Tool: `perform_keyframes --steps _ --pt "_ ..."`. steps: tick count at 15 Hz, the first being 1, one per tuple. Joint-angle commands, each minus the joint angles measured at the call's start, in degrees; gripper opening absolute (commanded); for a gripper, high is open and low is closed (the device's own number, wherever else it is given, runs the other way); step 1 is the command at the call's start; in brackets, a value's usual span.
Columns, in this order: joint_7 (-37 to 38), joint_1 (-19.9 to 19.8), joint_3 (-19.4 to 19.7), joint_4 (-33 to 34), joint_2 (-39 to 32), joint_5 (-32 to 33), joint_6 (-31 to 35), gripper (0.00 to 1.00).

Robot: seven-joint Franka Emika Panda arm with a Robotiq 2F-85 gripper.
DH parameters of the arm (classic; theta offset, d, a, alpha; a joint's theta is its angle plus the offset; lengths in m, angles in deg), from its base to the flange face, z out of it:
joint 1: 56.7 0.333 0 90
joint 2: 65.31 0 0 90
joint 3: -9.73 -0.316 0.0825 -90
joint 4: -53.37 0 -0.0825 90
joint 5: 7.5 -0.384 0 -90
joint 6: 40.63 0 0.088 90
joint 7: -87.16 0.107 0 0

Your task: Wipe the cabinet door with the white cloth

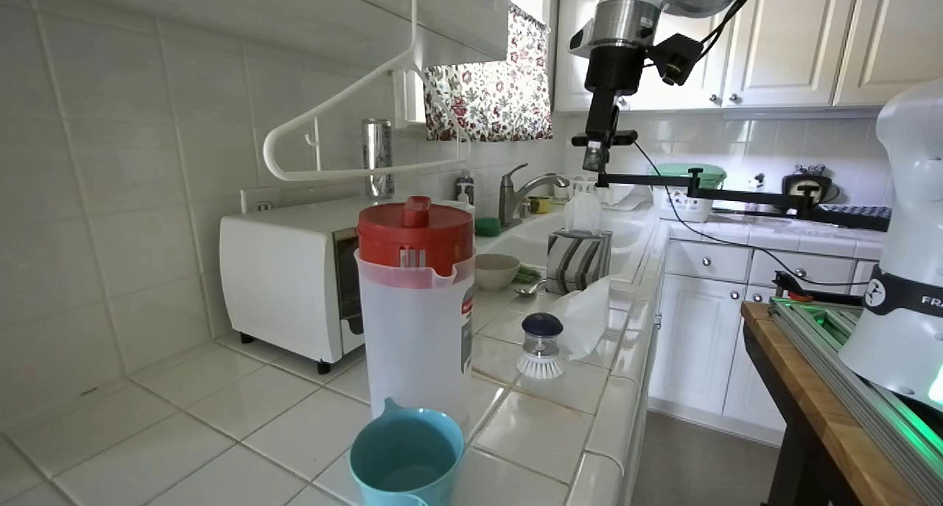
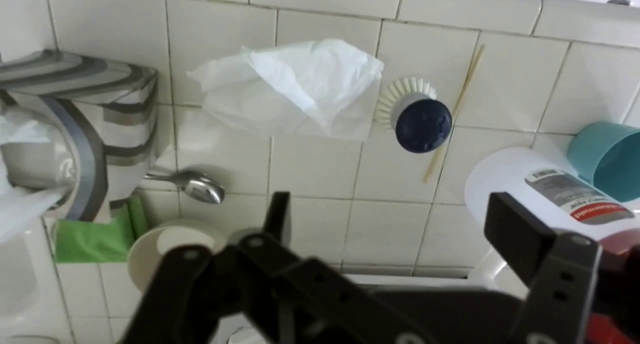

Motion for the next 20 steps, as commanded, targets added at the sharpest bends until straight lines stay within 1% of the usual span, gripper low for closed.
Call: perform_keyframes --steps 1,5,7,10,14,17,20 --pt "-0.3 -0.7 -0.7 0.1 0.0 -0.3 -1.0 1.0" --pt "-0.2 -0.6 -0.8 0.1 0.0 -0.3 -1.1 1.0" --pt "-3.1 1.2 0.4 0.5 -0.5 -3.7 -2.6 1.0" --pt "-4.9 2.3 0.6 0.9 -1.2 -6.5 -4.2 1.0" --pt "-4.8 1.4 -0.8 1.3 -1.6 -3.8 -7.0 1.0" --pt "-2.8 0.7 -2.2 1.7 -2.1 -1.0 -8.9 1.0" --pt "-0.1 -0.2 -3.7 1.6 -2.4 2.2 -8.8 1.0"
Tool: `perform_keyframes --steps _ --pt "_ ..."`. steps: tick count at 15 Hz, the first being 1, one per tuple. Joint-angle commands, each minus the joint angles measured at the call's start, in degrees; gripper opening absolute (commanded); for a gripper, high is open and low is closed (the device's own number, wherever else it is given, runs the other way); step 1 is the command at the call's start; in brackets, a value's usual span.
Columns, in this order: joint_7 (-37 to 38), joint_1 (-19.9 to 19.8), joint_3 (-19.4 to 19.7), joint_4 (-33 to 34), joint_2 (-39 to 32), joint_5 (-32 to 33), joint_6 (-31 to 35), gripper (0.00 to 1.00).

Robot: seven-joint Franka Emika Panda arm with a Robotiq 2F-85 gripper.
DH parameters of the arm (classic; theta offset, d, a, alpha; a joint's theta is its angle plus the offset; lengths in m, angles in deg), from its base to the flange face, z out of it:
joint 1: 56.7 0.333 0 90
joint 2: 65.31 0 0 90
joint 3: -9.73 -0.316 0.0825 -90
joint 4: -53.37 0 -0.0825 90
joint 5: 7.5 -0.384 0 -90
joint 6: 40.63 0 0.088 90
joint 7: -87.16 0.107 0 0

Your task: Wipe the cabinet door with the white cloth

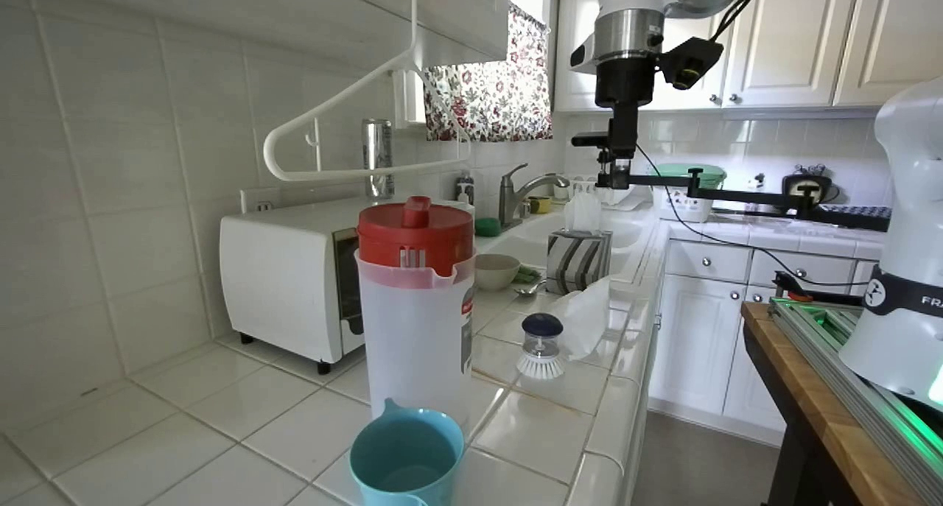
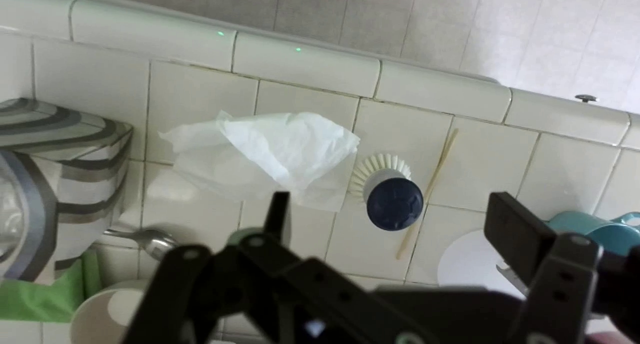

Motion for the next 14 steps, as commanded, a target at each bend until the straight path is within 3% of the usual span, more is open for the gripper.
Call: perform_keyframes --steps 1,4,10,14 --pt "3.1 -1.7 -1.9 1.5 -1.0 3.9 -1.5 1.0" --pt "5.6 -2.5 -2.5 1.3 -0.7 5.7 -0.6 1.0" --pt "8.0 -1.9 -1.5 0.9 -0.5 1.0 3.8 1.0" --pt "7.9 -2.0 -1.8 0.8 -0.7 1.2 4.7 1.0"
